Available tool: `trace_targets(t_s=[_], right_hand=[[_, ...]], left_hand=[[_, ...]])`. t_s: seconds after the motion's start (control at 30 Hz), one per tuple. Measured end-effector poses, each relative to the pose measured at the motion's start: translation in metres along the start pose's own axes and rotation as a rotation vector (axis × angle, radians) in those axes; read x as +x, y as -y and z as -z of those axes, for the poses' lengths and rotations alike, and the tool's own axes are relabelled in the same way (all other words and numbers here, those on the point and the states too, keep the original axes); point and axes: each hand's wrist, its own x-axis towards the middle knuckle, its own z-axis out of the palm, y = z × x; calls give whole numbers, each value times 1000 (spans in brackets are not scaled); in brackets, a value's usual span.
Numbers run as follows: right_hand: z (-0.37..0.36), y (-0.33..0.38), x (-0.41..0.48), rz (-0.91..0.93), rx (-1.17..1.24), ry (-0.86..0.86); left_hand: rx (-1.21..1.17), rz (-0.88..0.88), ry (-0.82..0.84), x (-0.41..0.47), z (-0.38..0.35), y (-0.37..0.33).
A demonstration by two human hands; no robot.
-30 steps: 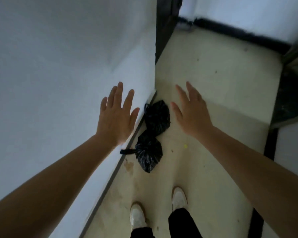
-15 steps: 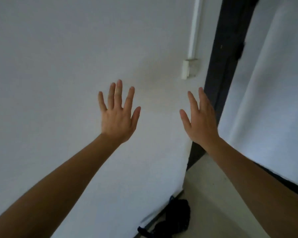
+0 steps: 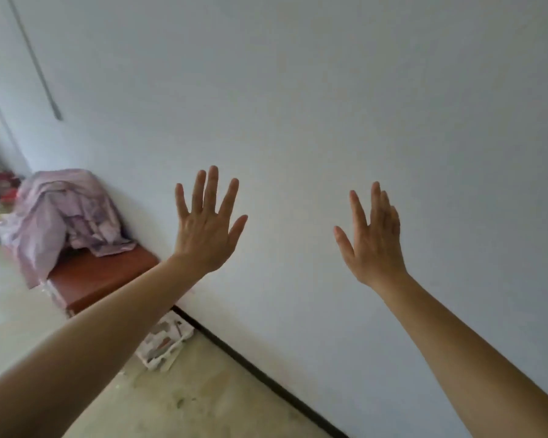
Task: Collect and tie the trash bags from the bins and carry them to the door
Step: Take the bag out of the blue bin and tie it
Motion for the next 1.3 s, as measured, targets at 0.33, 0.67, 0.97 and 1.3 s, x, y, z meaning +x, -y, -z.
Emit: trace_targets(t_s=[0.33, 0.67, 0.97, 1.3], right_hand=[[-154, 478, 96, 516, 344, 58], [-236, 847, 107, 785, 488, 115], [-350, 1151, 145, 942, 639, 86], [-403, 1483, 178, 930, 817, 196]], left_hand=[[380, 466, 13, -190, 102, 408], [578, 740, -39, -307, 179, 667], [736, 831, 15, -362, 188, 952], [842, 944, 21, -413, 250, 1228]])
